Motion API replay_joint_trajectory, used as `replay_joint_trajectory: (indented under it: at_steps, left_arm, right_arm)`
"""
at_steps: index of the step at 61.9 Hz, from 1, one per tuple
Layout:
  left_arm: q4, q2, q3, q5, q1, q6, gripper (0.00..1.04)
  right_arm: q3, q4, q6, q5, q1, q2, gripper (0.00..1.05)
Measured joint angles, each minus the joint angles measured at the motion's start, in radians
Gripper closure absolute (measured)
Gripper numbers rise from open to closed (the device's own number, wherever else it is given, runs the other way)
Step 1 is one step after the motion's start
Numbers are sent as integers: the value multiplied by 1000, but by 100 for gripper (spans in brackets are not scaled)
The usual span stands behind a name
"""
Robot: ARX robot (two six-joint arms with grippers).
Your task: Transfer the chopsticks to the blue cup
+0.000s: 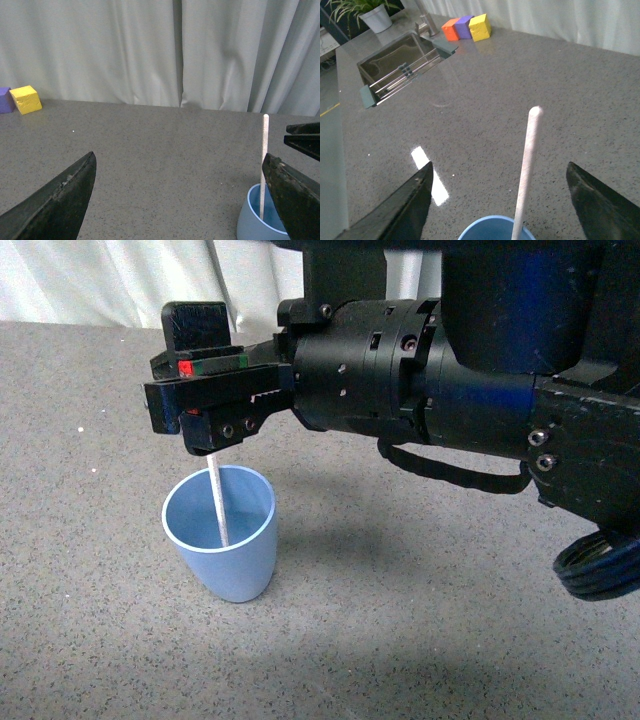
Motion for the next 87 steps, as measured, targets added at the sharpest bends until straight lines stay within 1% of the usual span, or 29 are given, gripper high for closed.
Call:
replay_joint_trajectory:
  at_steps: [1,4,7,11,13,22,25,28,31,37,38,40,43,45,49,50,54,57,58,60,87]
  left_arm:
    - [0,0,0,0,0,0,7]
    - [0,0,0,0,0,0,7]
    - [0,0,0,0,0,0,7]
    - [0,0,0,0,0,0,7]
    - [0,0,0,0,0,0,7]
    - [0,0,0,0,0,0,7]
    - [0,0,0,0,0,0,7]
    - [0,0,0,0,0,0,7]
    - [0,0,0,0,0,0,7]
    - [0,0,0,0,0,0,7]
    - [0,-1,0,0,0,0,7]
    - [0,0,0,0,0,0,7]
    - [0,0,0,0,0,0,7]
    - [0,0,0,0,0,0,7]
    - [0,0,0,0,0,0,7]
    - [0,0,0,0,0,0,7]
    - [0,0,0,0,0,0,7]
    - [0,0,0,1,0,0,7]
    - [0,0,0,1,0,0,7]
    - [0,0,0,1,0,0,7]
    - [0,0,0,0,0,0,7]
  right_arm:
    - [-2,1,3,5,-1,-4,24]
    - [-17,3,27,31,-11,-32,13]
    - [-29,-22,41,80,-24,-62,7]
    - [-54,-65,58,134,-51,-109,10]
    - [-68,-84,59,156,-67,-127,10]
    - [-167,-203,43,316,-161,-226,9]
    - [-205,-251,37,372,-206,-268,9]
    - [-232,-278,25,408,-237,-298,9]
    - [-282,-317,9,462,-295,-351,9]
    - [-350,-374,-28,531,-372,-420,9]
    - [-610,92,-174,514,-509,-599,30]
    - [-646,198,-192,504,-514,-627,39]
    - [-666,217,-200,489,-526,-678,49]
    - [-686,202,-208,443,-560,-721,58]
    - [-710,173,-210,439,-579,-768,69]
    - [-721,160,-211,439,-585,-790,74]
    - [-741,119,-212,437,-587,-844,87]
    - [-750,96,-213,437,-587,-877,94]
    - [-756,79,-214,437,-587,-903,99]
    - [-762,61,-216,437,-587,-928,104]
    - [-812,-214,-216,434,-587,-1259,104]
